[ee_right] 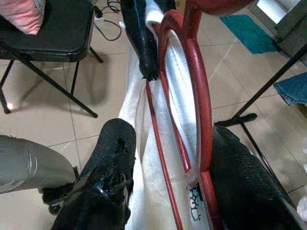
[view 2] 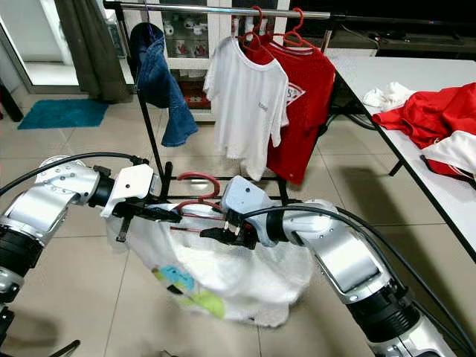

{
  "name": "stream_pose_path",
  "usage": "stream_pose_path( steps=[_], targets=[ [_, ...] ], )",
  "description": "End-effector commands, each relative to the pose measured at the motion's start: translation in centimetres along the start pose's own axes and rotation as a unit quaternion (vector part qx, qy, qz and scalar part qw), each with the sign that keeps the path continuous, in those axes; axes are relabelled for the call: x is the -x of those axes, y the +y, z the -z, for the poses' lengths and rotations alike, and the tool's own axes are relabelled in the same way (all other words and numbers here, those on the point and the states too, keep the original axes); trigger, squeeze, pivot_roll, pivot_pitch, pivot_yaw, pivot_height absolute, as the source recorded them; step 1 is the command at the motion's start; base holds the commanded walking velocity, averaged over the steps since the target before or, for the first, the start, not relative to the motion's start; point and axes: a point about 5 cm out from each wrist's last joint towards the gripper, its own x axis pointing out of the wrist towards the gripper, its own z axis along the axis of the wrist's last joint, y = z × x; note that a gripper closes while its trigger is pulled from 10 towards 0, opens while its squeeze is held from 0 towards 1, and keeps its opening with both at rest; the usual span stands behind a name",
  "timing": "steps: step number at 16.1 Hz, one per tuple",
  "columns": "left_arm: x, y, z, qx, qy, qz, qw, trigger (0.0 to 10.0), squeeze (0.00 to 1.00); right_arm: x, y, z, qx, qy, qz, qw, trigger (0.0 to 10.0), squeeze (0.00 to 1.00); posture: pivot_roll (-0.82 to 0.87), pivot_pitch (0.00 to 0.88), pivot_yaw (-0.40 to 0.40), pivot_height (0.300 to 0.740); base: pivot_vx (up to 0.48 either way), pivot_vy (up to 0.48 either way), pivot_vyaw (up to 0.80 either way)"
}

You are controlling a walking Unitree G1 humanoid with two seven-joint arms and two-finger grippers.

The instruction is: Hang hanger

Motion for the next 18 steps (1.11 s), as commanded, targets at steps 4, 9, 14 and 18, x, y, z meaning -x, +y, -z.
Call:
stream_pose_path(
  steps=[4, 9, 14, 18],
  targets=[
    [0.94, 0.71, -0.05, 0.0, 0.005, -0.028, 1.0, 0.0, 0.0, 0.08, 0.16, -0.24, 0.004, -0.001, -0.012, 1.0, 0.0, 0.0, -0.12, 0.0, 0.001, 0.74, 0.0, 0.0, 0.0],
    [1.09, 1.05, 0.21, 0.001, 0.014, -0.046, 0.999, 0.0, 0.0, 0.2, 0.05, -0.26, -0.009, -0.007, -0.016, 1.0, 0.0, 0.0, -0.12, 0.0, 0.001, 0.74, 0.0, 0.0, 0.0],
    [1.14, 1.39, 0.06, 0.0, 0.012, -0.059, 0.998, 0.0, 0.0, 0.04, 0.41, -0.28, -0.015, -0.012, -0.023, 1.0, 0.0, 0.0, -0.12, 0.0, 0.001, 0.74, 0.0, 0.0, 0.0],
    [1.06, 1.52, -0.35, 0.009, -0.01, -0.078, 0.997, 0.0, 0.0, 0.19, 0.41, -0.17, -0.021, -0.015, -0.02, 0.999, 0.0, 0.0, -0.12, 0.0, 0.001, 0.74, 0.0, 0.0, 0.0]
  ],
)
